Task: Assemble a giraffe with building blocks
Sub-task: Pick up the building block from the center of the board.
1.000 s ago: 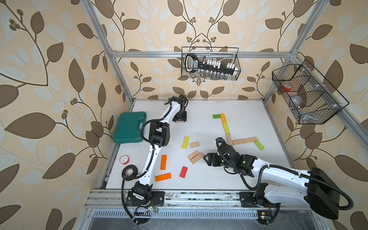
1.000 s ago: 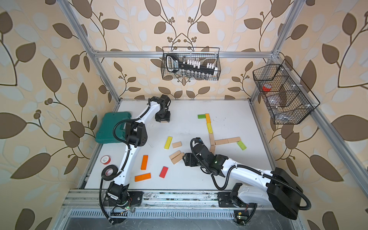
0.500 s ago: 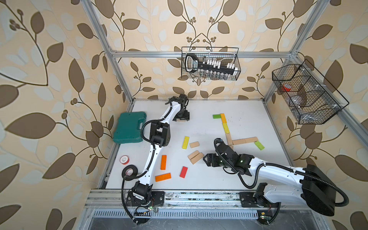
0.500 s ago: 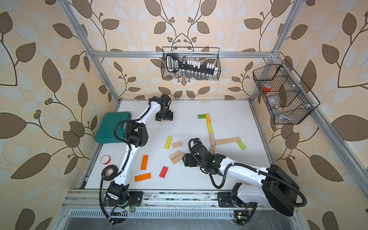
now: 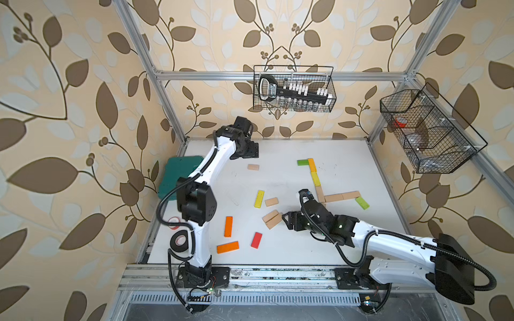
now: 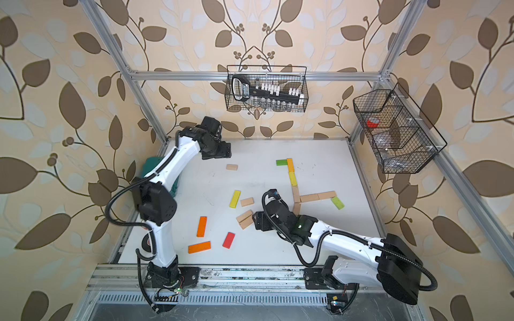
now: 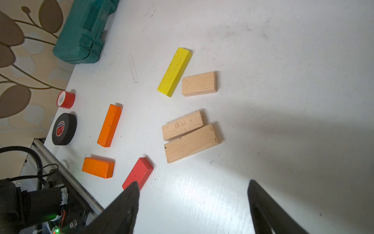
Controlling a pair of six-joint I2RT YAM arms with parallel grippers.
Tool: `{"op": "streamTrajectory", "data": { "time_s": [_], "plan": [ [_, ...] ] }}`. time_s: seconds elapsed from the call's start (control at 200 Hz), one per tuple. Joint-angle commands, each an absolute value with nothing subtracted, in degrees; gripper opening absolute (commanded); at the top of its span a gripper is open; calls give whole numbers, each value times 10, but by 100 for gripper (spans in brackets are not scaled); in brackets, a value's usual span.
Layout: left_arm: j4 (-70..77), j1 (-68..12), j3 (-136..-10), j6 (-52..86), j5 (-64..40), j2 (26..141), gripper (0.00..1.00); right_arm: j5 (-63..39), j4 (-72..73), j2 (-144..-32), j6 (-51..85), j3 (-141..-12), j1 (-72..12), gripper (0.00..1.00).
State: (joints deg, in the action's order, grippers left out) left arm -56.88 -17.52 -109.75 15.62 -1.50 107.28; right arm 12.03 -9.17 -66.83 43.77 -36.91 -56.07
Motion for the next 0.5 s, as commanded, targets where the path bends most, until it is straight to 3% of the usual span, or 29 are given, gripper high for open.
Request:
{"op": "streamTrajectory", "data": {
  "time_s": [0.0, 0.235, 0.495],
  "plan": [
    [-560, -190, -978, 163, -31, 1003, 85, 194, -86, -660, 418, -375, -598, 80],
    [-552, -251, -795, 167, -30, 902, 75, 240, -100, -688, 466, -383, -666, 81],
    [-522, -291, -727, 184, -46, 938, 67, 276, -104, -692, 494, -383, -716, 81]
  ]
}}
